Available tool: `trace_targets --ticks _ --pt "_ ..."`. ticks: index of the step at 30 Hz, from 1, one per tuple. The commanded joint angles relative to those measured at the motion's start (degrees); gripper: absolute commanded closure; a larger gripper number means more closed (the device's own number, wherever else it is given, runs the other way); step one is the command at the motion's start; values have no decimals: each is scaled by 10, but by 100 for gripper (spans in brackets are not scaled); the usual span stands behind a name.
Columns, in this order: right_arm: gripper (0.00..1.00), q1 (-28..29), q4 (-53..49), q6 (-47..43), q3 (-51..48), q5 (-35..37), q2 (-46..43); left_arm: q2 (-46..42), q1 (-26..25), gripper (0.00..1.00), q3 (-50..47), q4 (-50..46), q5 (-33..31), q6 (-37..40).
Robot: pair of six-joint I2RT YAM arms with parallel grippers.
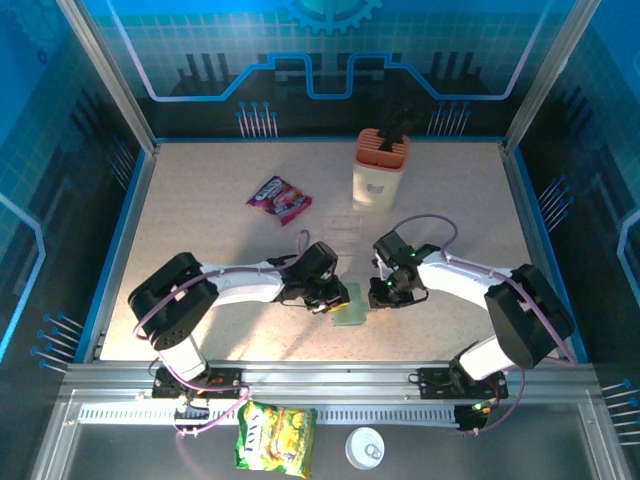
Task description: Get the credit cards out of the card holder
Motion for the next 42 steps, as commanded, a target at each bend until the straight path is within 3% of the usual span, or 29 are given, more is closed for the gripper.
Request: trace_targets --ticks 1,3,7,12,22,26,36,42 --pt "83 6 15 -3 13 -23 20 -25 2 78 18 -75 -43 36" --pt "83 6 47 4 7 -62 25 -38 3 77 23 -79 -48 44" --pt "86 11 65 13 4 -75 29 -67 7 74 21 -71 -62 58" --pt "100 13 33 9 16 -43 5 -113 21 72 23 -84 -78 83" --pt "100 36 -82 -27 113 -22 -37 -256 84 62 4 -129 -103 145" --pt "100 64 -109 0 150 -4 -42 -299 110 61 -17 -134 -97 157" --pt "100 166 -25 157 161 102 -53 -323 114 62 -31 -109 -77 164" --pt "100 183 -13 89 203 70 -23 -318 114 62 -46 -108 -59 170"
